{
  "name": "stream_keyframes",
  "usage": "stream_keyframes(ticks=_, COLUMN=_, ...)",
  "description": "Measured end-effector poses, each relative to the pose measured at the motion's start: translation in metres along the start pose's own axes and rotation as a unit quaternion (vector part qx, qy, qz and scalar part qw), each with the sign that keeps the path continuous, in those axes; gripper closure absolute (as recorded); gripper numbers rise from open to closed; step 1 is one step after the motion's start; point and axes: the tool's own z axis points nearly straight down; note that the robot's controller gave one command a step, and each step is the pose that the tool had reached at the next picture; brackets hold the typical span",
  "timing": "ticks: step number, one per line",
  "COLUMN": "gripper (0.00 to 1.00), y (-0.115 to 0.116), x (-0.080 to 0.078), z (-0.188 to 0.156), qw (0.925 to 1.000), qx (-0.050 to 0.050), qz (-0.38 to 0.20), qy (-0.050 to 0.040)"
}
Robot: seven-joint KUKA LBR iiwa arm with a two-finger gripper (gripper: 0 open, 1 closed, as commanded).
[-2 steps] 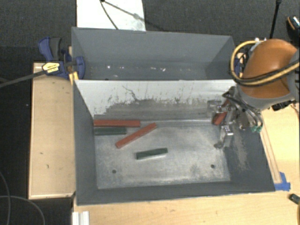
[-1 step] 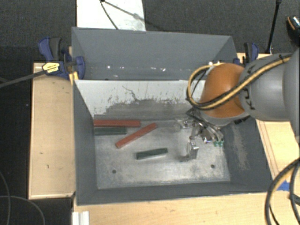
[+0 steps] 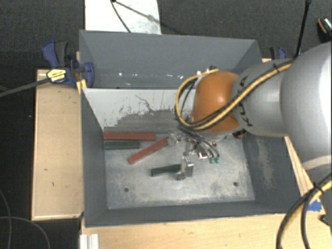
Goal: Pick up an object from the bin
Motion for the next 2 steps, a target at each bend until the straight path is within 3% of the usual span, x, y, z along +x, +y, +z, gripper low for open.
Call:
stream_keyframes(ticks=1, gripper=1.00, y=-0.006, x=0.001, z=-0.001, qw=1.0000, qx=0.002, qz=0.001, qy=0.0000)
stream_keyframes(ticks=2, gripper=1.00, y=-0.023, x=-0.021, z=-0.236, qw=0.9998, qx=0.003, qz=0.020, qy=-0.0063)
